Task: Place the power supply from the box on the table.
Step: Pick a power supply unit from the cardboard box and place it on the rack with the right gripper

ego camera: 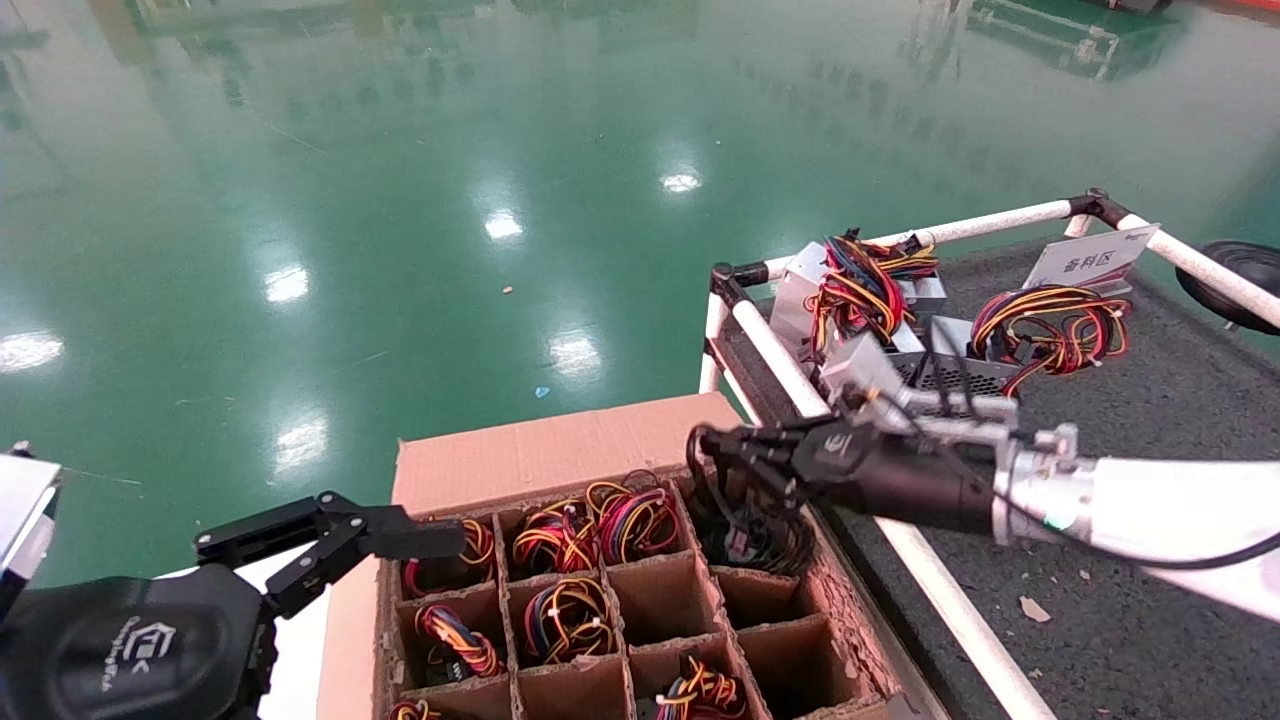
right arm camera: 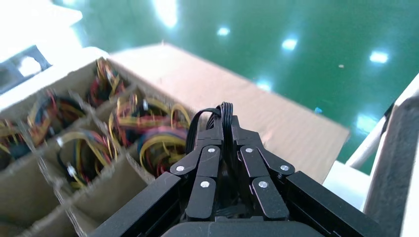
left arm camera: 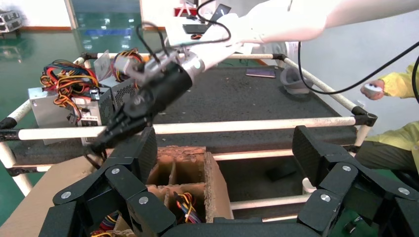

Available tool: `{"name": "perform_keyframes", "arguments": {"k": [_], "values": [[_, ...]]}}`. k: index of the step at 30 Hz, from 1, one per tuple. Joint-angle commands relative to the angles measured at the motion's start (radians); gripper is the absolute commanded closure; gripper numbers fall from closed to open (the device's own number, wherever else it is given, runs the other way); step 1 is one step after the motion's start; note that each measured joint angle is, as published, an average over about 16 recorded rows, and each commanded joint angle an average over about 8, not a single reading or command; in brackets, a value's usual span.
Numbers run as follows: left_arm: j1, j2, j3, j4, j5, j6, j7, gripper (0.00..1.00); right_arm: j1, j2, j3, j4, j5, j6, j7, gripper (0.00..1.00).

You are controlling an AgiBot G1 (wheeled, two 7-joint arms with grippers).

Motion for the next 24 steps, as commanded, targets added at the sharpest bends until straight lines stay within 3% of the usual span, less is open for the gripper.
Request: {"name": "perform_keyframes", "arguments": {"k": [1, 12, 24], "values": [[0.000, 0.000, 0.000, 0.000, 0.000, 0.000, 0.000, 0.00, 0.013, 0.006, 0.007, -0.005, 0.011, -0.018, 0.019, 1.00], [0.000, 0.000, 0.000, 0.000, 0.000, 0.000, 0.000, 0.00, 0.163, 0.102, 0.061, 0.004, 0.093, -0.155, 0.213, 1.00], [0.000, 0.000, 0.000, 0.000, 0.000, 0.000, 0.000, 0.00, 0.324, 0.287, 0.106, 0.089, 0.176, -0.244, 0.473, 1.00]]}}
